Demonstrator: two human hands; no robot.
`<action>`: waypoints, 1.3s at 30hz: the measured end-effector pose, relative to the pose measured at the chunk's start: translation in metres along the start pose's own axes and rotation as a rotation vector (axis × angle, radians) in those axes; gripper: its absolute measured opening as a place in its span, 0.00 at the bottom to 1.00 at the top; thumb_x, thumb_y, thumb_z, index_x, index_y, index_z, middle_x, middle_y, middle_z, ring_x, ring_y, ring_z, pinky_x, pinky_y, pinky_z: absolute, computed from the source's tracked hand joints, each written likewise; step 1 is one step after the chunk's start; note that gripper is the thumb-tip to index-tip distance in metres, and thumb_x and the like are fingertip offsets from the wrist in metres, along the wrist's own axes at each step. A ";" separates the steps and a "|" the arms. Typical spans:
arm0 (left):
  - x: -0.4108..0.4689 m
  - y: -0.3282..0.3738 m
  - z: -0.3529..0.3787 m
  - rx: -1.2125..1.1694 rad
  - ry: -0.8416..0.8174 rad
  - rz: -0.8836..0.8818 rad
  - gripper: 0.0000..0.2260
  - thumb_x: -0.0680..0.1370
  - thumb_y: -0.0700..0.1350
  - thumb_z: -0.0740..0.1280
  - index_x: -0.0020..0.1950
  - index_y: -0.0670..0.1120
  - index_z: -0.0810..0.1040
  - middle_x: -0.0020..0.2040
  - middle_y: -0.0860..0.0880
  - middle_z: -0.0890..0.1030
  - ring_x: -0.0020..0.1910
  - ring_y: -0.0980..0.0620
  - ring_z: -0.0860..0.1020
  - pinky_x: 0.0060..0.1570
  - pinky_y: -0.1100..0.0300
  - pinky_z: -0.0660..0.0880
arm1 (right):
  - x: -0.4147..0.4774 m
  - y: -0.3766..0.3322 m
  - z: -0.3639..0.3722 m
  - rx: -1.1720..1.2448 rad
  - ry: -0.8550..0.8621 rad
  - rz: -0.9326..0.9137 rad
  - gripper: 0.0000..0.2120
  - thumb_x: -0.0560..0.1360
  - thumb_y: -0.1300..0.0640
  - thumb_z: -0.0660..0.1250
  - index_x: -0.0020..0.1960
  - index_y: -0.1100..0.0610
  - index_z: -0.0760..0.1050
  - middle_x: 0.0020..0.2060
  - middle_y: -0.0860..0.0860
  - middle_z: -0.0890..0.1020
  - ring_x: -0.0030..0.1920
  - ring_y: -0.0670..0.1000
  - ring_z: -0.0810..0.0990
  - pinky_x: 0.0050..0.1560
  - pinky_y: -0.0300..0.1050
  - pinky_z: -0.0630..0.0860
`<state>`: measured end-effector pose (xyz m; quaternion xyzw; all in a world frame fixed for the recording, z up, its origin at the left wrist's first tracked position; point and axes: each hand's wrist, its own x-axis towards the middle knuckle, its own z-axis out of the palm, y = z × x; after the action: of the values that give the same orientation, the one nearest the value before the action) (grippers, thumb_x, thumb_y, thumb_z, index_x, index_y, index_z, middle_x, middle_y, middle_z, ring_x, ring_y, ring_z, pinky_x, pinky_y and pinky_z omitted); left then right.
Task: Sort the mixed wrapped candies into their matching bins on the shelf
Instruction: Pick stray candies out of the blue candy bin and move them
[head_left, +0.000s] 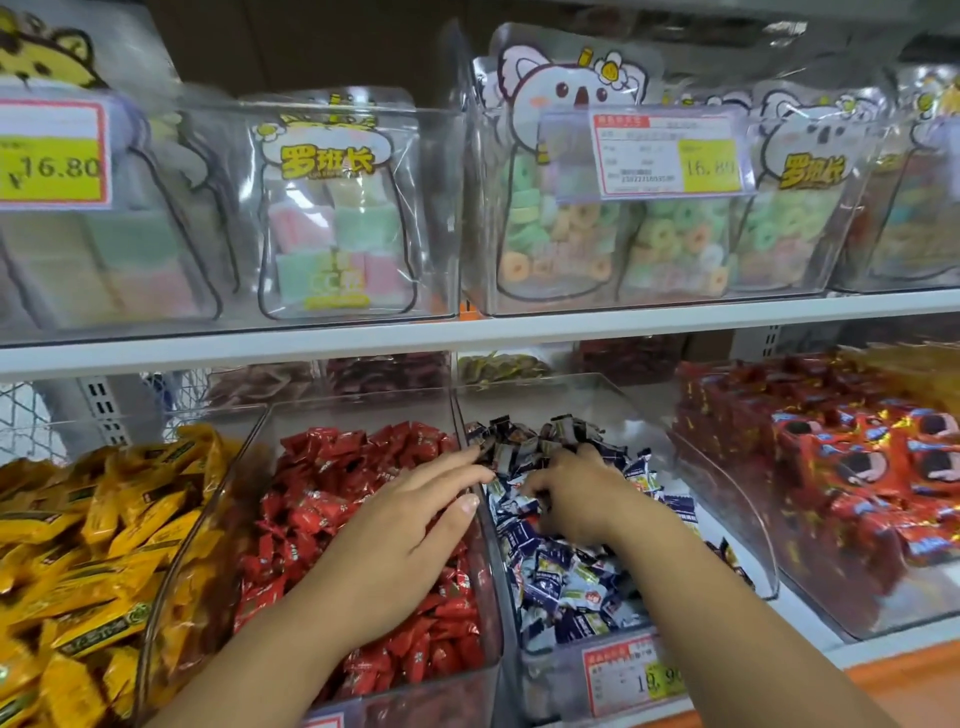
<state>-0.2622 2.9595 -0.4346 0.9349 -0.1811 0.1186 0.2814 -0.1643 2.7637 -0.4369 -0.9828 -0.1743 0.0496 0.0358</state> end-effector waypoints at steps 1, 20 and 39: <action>-0.001 0.001 0.000 0.010 -0.010 0.000 0.20 0.79 0.61 0.48 0.70 0.68 0.64 0.70 0.76 0.56 0.68 0.78 0.51 0.65 0.76 0.46 | 0.000 -0.001 0.002 0.000 0.042 0.011 0.16 0.76 0.51 0.68 0.63 0.41 0.73 0.69 0.54 0.66 0.71 0.59 0.57 0.67 0.57 0.66; -0.005 0.002 0.002 -0.073 -0.039 -0.026 0.20 0.79 0.64 0.52 0.72 0.69 0.61 0.72 0.76 0.52 0.70 0.75 0.52 0.70 0.65 0.52 | -0.020 0.015 -0.016 1.050 0.309 0.023 0.03 0.78 0.63 0.66 0.46 0.59 0.73 0.33 0.57 0.80 0.29 0.48 0.76 0.31 0.41 0.73; -0.007 0.008 -0.001 -0.022 0.007 -0.032 0.18 0.80 0.62 0.53 0.71 0.68 0.63 0.73 0.72 0.56 0.71 0.70 0.54 0.68 0.68 0.52 | 0.004 -0.065 -0.028 1.608 0.418 -0.017 0.04 0.74 0.66 0.70 0.43 0.62 0.75 0.39 0.59 0.84 0.41 0.58 0.85 0.45 0.47 0.82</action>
<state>-0.2722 2.9554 -0.4320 0.9341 -0.1664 0.1155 0.2941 -0.1795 2.8246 -0.4038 -0.6451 -0.0829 -0.0247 0.7592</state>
